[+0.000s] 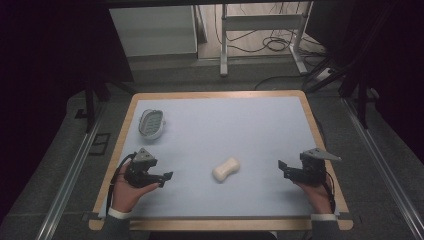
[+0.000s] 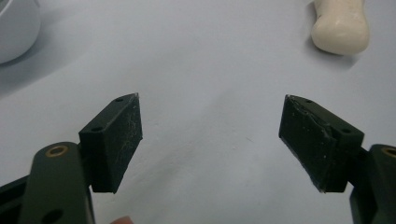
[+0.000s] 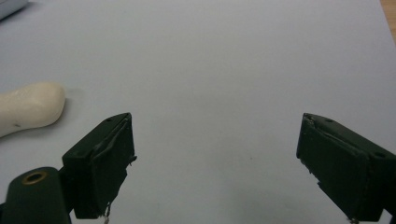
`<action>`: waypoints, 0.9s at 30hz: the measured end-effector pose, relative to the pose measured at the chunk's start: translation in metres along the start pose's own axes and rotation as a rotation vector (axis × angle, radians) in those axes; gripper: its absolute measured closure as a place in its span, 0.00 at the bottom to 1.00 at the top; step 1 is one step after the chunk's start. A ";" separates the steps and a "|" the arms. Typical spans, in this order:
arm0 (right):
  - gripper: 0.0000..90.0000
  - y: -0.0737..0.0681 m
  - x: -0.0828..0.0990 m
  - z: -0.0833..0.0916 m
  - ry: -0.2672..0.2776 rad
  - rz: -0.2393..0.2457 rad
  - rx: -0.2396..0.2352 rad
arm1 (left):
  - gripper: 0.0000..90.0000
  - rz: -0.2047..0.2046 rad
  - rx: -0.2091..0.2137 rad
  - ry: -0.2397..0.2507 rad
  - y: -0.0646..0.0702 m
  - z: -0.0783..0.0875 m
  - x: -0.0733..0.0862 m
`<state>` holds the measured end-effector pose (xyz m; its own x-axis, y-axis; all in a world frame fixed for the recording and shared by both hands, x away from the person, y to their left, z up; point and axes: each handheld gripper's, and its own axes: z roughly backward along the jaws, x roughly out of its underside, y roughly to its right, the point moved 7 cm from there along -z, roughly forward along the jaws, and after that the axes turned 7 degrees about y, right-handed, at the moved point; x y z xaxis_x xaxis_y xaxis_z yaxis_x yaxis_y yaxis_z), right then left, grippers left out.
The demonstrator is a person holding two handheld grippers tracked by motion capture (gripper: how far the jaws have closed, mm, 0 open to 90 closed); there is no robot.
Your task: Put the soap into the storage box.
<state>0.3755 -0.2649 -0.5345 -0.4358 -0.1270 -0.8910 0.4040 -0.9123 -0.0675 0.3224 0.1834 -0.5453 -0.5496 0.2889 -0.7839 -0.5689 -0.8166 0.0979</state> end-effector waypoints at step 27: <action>0.12 -0.004 0.001 -0.001 -0.005 0.011 -0.018 | 0.24 0.015 -0.040 -0.003 0.001 0.002 0.002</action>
<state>0.3744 -0.2604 -0.5357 -0.4350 -0.1386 -0.8897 0.4229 -0.9038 -0.0659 0.3189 0.1841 -0.5454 -0.5596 0.2782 -0.7807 -0.5361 -0.8399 0.0850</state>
